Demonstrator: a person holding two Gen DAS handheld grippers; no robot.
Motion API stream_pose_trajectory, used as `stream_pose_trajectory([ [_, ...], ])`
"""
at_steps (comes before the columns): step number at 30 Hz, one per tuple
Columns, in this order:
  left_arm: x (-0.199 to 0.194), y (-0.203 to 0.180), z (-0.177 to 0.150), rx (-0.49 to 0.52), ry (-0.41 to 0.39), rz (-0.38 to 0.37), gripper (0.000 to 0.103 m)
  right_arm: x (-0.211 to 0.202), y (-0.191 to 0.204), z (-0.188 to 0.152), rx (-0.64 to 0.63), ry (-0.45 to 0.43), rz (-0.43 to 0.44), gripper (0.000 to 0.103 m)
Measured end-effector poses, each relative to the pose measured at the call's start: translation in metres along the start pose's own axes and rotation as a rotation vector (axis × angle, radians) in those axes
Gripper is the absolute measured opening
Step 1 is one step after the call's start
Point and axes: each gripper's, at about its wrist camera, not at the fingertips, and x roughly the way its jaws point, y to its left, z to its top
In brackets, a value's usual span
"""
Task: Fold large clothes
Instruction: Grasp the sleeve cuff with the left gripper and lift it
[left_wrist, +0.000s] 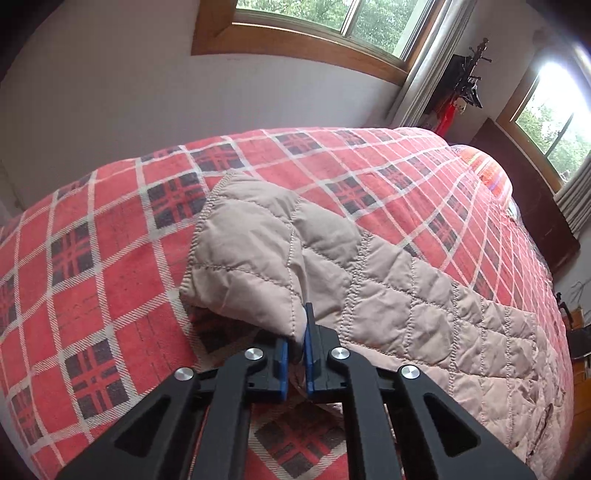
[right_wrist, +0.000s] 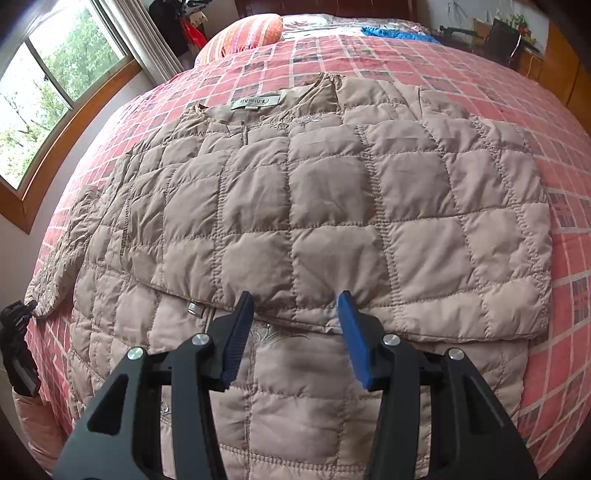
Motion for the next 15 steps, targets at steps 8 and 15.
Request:
stream_pose_trajectory([
  [8, -0.056, -0.053, -0.013, 0.134, -0.120, -0.102, 0.005, -0.007, -0.005, 0.001, 0.014, -0.012, 0.005, 0.048],
  [15, -0.099, -0.139, -0.052, 0.321, -0.136, -0.273, 0.005, -0.011, -0.008, 0.001, 0.015, -0.018, 0.015, 0.048],
])
